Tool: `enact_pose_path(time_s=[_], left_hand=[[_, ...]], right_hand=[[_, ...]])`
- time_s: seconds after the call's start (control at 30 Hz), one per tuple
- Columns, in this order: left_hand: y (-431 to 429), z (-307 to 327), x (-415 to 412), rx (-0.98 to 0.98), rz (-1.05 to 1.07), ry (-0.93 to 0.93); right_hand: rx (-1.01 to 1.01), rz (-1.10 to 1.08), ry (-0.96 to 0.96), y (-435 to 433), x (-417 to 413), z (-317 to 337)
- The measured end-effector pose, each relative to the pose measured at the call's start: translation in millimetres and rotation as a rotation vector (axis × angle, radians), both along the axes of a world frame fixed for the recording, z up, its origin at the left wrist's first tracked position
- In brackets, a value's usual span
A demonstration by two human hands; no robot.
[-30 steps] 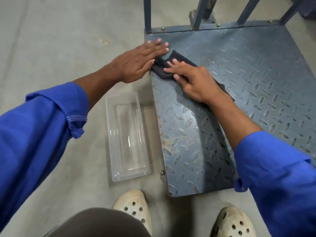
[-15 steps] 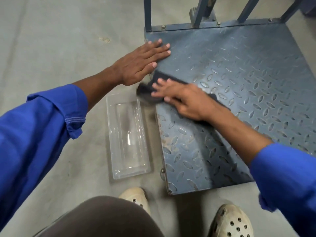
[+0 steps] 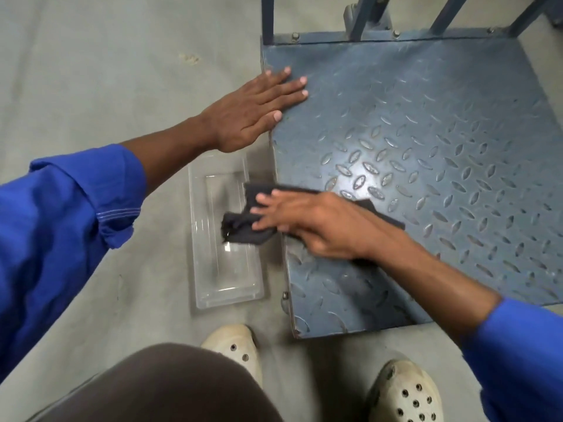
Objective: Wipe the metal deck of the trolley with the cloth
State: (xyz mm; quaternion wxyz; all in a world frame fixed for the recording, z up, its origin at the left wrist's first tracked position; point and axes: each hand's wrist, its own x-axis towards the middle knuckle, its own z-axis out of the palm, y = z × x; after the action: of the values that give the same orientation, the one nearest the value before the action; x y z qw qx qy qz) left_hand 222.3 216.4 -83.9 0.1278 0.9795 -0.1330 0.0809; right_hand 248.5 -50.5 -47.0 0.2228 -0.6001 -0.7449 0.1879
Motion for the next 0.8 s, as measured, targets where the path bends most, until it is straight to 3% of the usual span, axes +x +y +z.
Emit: enact_pose_path(time_s=[0.1,0.23,0.3,0.43,0.57,0.63,0.7,0.8], left_hand=[[-3,-5,-1,0.015,-0.013,0.01],[-10,-9,-6,0.01,0.0,-0.003],[-15,-9,-10,0.006,0.011,-0.007],[-23,-6,-16,0.005,-0.004,0.027],[-28,-9,-19,0.022,-0.006,0.033],[-30,-10,-21,0.004,0.01,0.035],[-34,-8,-24,-0.009,0.027,0.041],[-43,-6,-32,-0.019,0.051,0.045]], right_hand=[[0.124,-0.143,0.042,4,16,14],[0.141,-0.336,-0.072,6,50,1],[0.063,-0.26,-0.11,-7,35,-11],[-0.025,0.03,0.036,-25,-1,3],[0.1,-0.24,-0.039,-12,40,13],[0.043,-0.269,-0.113,-14,38,4],[-0.034,-0.152,-0.104,-33,8,-7],[-0.121,0.071,0.061,-60,-33,1]])
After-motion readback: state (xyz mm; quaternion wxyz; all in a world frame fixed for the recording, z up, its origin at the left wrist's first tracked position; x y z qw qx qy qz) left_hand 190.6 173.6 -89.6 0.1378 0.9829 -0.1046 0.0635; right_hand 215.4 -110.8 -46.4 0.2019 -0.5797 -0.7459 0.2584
